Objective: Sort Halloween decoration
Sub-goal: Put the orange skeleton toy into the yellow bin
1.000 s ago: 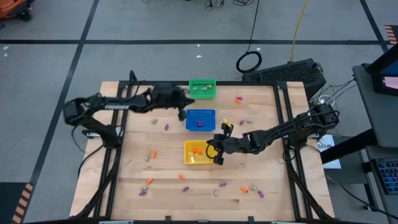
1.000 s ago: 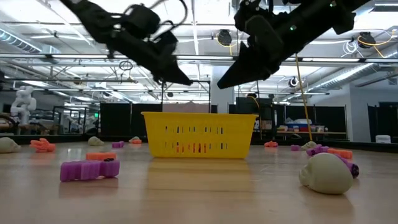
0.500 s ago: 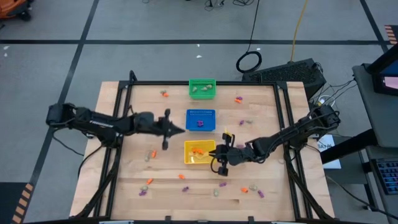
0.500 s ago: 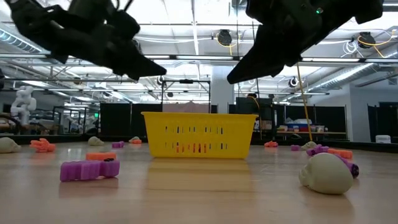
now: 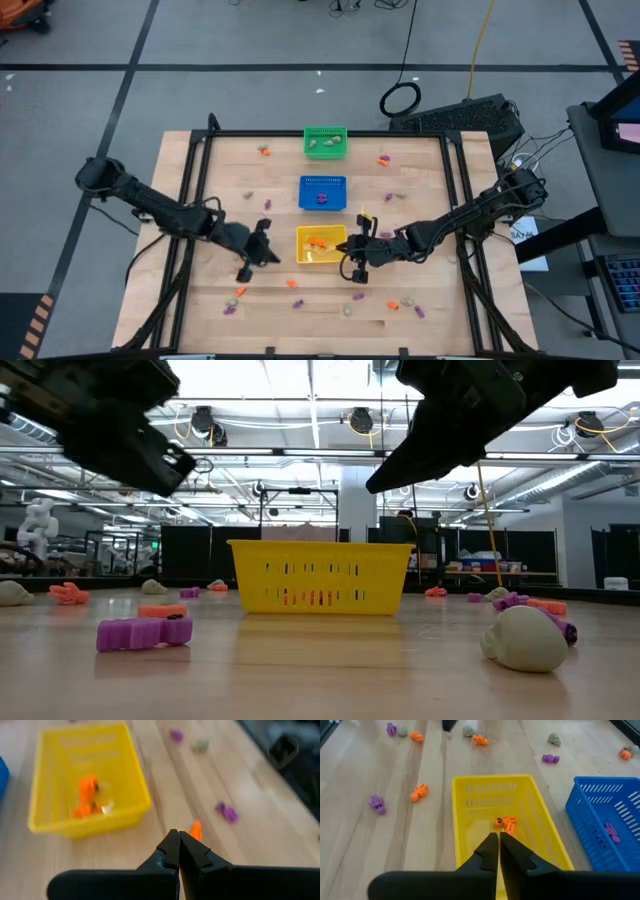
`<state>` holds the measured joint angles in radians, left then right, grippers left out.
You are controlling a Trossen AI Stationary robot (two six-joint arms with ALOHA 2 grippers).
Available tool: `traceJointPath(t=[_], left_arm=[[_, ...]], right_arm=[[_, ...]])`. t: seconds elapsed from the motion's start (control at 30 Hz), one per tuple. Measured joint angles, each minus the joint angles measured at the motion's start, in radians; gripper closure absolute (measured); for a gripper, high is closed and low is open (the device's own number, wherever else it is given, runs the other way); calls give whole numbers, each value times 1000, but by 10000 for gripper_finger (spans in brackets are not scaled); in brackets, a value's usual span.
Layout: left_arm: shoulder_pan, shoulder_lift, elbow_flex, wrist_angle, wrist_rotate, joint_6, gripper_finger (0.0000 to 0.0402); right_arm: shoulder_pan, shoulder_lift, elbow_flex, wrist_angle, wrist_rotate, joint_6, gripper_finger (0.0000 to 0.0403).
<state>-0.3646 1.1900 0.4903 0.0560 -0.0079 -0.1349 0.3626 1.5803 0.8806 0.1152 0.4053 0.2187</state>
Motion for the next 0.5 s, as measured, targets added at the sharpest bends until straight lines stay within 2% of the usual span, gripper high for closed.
traceJointPath(t=[0.1, 0.2, 0.33, 0.5], left_arm=[[-72, 0, 70, -186, -70, -82, 400], [-127, 0, 135, -358, -95, -193, 400], [-186, 0, 187, -500, -101, -323, 400], [-244, 0, 192, -588, -97, -488, 400]], right_arm=[[-1, 0, 2, -5, -86, -11, 400], [-7, 0, 44, -78, -143, 0, 402], [-8, 0, 105, -173, -141, -14, 402], [-10, 0, 132, -193, -142, -63, 402]])
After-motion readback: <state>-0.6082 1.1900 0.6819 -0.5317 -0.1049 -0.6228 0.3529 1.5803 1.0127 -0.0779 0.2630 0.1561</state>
